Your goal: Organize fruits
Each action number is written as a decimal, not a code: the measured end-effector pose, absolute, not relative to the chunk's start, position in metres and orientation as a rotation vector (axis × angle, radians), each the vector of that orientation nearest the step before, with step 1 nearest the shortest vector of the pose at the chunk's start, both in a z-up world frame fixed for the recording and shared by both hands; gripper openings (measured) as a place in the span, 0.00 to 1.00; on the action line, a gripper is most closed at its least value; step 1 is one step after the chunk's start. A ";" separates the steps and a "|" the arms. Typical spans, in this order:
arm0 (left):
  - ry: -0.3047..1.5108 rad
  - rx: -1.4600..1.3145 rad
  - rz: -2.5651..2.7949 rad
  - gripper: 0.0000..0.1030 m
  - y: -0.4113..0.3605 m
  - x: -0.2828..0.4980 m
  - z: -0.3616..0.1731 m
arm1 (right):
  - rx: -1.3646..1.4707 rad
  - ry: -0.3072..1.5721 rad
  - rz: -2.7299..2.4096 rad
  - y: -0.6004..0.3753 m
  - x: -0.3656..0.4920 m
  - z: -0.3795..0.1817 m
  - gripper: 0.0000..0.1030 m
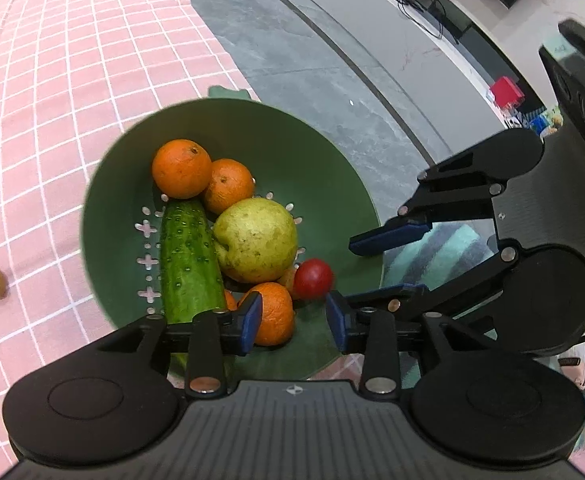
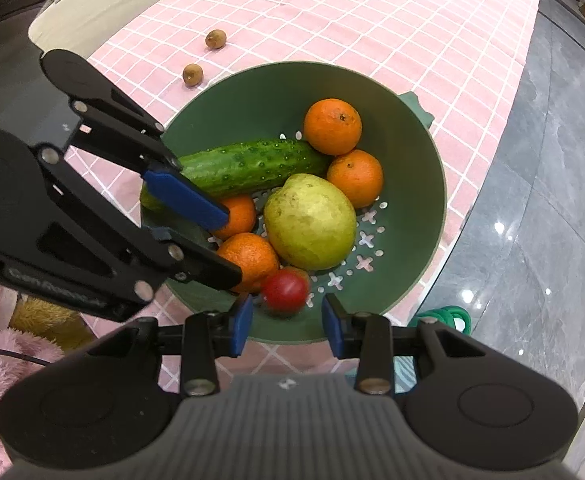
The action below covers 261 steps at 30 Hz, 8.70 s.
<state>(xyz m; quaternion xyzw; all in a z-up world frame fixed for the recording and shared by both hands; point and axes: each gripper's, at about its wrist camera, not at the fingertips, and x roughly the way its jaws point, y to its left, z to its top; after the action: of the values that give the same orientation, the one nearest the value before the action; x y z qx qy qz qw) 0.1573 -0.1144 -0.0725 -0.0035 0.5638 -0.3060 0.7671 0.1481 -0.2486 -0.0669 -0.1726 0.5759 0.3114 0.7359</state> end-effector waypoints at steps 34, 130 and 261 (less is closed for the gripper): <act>0.912 -0.173 -0.170 0.42 0.053 0.136 -0.020 | 0.071 0.884 0.451 -0.168 0.116 -0.002 0.54; 0.712 -0.275 0.052 0.25 0.103 0.161 -0.017 | -0.126 0.871 0.577 -0.040 0.206 -0.037 0.21; 0.562 0.157 -0.075 0.83 -0.050 0.032 0.055 | 0.135 0.588 0.244 -0.246 0.018 0.041 0.90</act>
<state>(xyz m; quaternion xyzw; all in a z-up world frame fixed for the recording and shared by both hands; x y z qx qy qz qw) 0.0321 -0.0500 0.0552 0.0775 0.2769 -0.0367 0.9571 0.0184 -0.2464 0.0409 0.0664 0.2888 0.1198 0.9475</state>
